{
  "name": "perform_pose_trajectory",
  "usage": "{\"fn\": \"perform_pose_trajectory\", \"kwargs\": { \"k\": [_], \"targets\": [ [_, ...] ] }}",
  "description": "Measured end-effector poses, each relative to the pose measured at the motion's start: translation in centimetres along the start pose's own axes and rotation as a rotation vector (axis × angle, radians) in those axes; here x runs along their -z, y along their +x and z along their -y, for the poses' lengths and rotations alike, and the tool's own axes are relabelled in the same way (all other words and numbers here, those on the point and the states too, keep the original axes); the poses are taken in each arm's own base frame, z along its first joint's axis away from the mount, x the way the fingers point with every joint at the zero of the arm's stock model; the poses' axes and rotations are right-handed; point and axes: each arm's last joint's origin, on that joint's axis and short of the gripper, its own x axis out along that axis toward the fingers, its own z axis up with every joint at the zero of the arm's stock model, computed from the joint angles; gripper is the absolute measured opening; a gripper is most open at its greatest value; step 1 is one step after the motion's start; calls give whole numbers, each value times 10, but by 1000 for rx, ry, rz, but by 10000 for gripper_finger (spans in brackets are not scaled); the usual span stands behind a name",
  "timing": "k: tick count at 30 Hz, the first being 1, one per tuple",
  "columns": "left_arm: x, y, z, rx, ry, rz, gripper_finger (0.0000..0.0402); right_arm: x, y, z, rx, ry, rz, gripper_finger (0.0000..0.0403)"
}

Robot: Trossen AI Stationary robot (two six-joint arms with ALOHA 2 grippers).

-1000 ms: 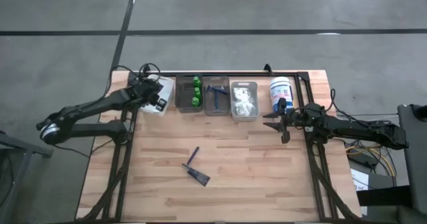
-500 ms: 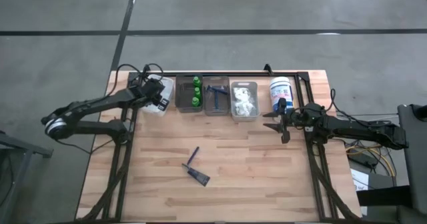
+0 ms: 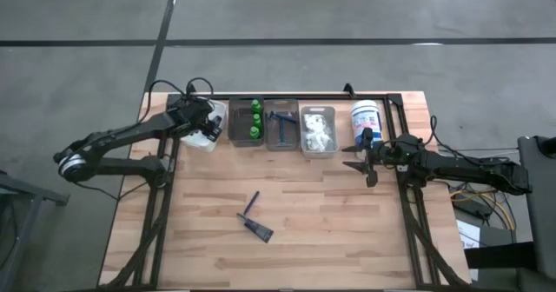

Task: Pick & Place Travel size toiletries
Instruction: Put the shaving cream into the white bin

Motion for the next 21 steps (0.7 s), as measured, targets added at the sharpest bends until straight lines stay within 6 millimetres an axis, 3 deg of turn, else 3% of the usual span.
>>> {"fn": "perform_pose_trajectory", "kwargs": {
  "k": [11, 21],
  "targets": [
    [-17, -31, 13, 187, 82, 177, 234, 0, 0, 0, 0, -2, 0, 192],
    [-7, -69, 55, 411, 292, 333, 234, 0, 0, 0, 0, 0, 0, 162]
  ]
}}
